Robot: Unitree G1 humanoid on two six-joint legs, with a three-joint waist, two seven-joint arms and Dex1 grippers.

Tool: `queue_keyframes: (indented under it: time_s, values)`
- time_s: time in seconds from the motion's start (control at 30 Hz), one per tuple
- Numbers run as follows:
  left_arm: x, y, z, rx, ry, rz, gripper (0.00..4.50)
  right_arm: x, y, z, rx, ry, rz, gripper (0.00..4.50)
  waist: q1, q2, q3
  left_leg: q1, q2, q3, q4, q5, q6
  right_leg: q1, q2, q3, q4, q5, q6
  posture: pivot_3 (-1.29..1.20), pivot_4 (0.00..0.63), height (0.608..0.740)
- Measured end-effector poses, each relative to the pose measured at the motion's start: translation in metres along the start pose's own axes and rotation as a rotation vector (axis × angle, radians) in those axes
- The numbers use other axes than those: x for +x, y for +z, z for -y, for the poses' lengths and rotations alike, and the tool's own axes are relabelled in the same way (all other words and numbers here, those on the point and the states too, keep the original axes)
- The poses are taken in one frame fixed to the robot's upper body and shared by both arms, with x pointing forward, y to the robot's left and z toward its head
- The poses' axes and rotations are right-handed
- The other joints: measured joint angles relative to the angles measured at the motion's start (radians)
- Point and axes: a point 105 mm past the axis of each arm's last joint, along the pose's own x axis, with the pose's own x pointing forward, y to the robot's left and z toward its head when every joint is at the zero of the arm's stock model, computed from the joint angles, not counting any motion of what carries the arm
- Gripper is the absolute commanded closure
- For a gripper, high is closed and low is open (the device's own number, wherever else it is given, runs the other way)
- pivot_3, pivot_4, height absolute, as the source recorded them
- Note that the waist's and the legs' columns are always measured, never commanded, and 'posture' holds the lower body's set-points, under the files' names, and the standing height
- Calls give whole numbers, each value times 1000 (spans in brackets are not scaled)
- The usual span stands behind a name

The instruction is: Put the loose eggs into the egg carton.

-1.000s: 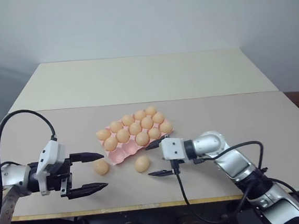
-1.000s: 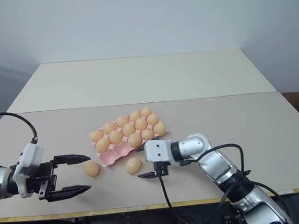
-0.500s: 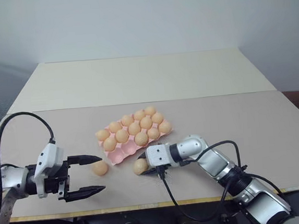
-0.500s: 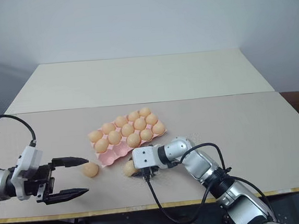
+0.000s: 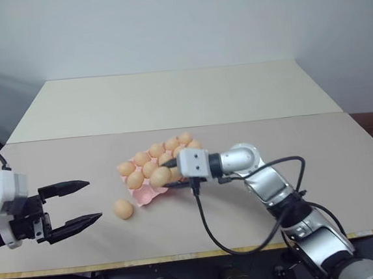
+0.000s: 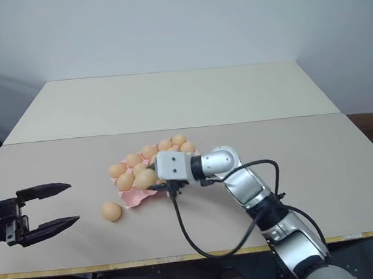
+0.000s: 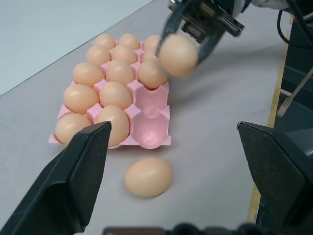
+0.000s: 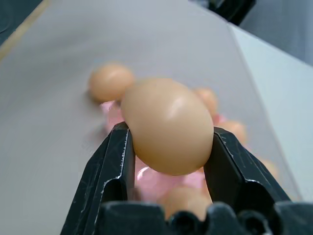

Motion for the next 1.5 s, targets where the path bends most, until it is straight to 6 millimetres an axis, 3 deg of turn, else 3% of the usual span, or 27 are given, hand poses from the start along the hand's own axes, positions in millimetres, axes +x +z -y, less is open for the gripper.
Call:
queue_keyframes:
  time_s: [0.13, 0.4, 0.53, 0.63, 0.87, 1.07, 1.13, 1.23, 1.5]
  values:
    - [2, 0, 4, -10, 3, 1, 0, 9, -16, 4, 25, -30, -59, 2624, 2, 0, 0, -1, 0, 0, 0, 0, 0, 0, 0, 0, 0, 0, 0, 0, 150, 740]
    - [5, 4, 5, 4, 14, 1, 0, 14, -25, -4, 40, 12, -89, 28, -10, 0, 0, 0, 0, 0, 0, 0, 0, 0, 0, 0, 0, 0, 0, 0, 150, 740]
    - [8, 5, 4, 11, -1, 8, 0, 8, -19, -4, 50, 1, -50, 28, -10, 0, 0, -1, 0, 0, 0, 0, 0, -1, 0, 0, 0, 0, 0, 0, 150, 740]
    - [11, 4, 4, 4, -10, 10, 0, -13, -12, -3, 63, -19, -6, 28, -3, 0, 0, -1, -1, 0, 0, 0, 0, 0, -1, -1, -1, 0, 0, 0, 150, 740]
    - [12, 2, -3, -10, -30, 7, 0, -93, -9, 2, 170, -125, -7, 28, 11, 0, 0, -1, -1, 0, 0, 0, 0, 0, 0, 0, -1, 0, 0, 0, 150, 740]
    - [11, 2, -7, 1, -36, 1, 0, -170, -8, -8, 290, -189, -74, 28, 16, 0, 0, -1, -1, 0, 0, 0, 0, 1, -1, 0, -3, -1, 0, 0, 150, 740]
    - [10, 1, -7, -5, -39, -1, 0, -188, -7, -10, 315, -208, -92, 28, 15, -1, 0, -1, -1, 0, 0, 0, 0, 1, -1, 0, -3, -1, 0, 0, 150, 740]
    - [10, 0, -8, -1, -39, -11, 0, -195, -7, -14, 312, -208, -120, 28, 6, -1, 0, 1, 0, 1, 0, 0, 0, 1, 0, 1, -2, -1, 1, 0, 150, 740]
    - [12, -13, -12, 11, -35, -86, 0, -184, -4, -11, 301, -212, -96, 28, 4, -1, 1, -1, 0, 1, 0, 0, 0, 0, 0, 1, -3, -1, 1, 0, 150, 740]
